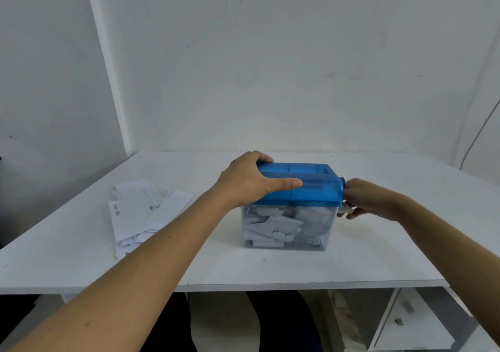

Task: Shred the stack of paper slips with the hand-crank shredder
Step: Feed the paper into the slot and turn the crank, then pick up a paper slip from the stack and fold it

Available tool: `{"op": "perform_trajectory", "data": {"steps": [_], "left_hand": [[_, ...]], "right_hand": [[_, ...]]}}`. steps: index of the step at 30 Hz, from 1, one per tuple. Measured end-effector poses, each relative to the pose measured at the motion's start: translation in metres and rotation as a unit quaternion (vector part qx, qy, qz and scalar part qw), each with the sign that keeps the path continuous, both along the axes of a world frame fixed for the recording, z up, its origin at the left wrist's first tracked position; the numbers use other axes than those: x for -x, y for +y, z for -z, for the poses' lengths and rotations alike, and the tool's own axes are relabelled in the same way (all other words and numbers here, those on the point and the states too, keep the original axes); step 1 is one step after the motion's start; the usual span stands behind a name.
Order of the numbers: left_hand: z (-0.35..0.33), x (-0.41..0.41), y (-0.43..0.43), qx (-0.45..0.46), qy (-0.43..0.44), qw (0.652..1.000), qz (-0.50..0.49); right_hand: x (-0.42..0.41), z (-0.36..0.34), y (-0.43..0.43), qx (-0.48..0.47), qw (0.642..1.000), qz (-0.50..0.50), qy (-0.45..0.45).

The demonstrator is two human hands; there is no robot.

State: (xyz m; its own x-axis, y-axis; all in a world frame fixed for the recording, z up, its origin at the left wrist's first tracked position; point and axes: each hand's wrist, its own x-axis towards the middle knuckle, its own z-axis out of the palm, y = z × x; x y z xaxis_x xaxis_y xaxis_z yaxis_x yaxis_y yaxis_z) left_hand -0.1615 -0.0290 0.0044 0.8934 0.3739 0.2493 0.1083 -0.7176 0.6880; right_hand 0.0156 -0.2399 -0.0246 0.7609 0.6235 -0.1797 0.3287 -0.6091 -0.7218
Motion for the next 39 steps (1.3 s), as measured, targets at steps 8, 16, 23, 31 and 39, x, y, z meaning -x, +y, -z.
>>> {"op": "perform_trajectory", "data": {"steps": [8,16,23,31,39], "left_hand": [[0.001,-0.001,-0.001,0.002,-0.015,1.0,-0.008],[-0.006,0.009,0.011,0.068,0.005,0.997,0.039],[0.012,0.062,0.096,0.072,-0.051,0.993,-0.084],[0.058,0.117,0.159,0.057,-0.07,0.946,-0.312],[0.081,0.119,0.169,-0.128,0.123,0.929,-0.325]], "right_hand": [[0.01,-0.03,-0.011,-0.022,0.998,0.016,-0.057],[0.044,-0.08,0.024,-0.156,0.966,0.03,-0.205],[0.135,-0.083,0.075,-0.228,0.936,-0.105,-0.249],[0.195,-0.028,0.162,-0.148,0.944,-0.213,-0.203],[0.213,0.043,0.235,-0.024,0.97,-0.181,-0.16]]}}
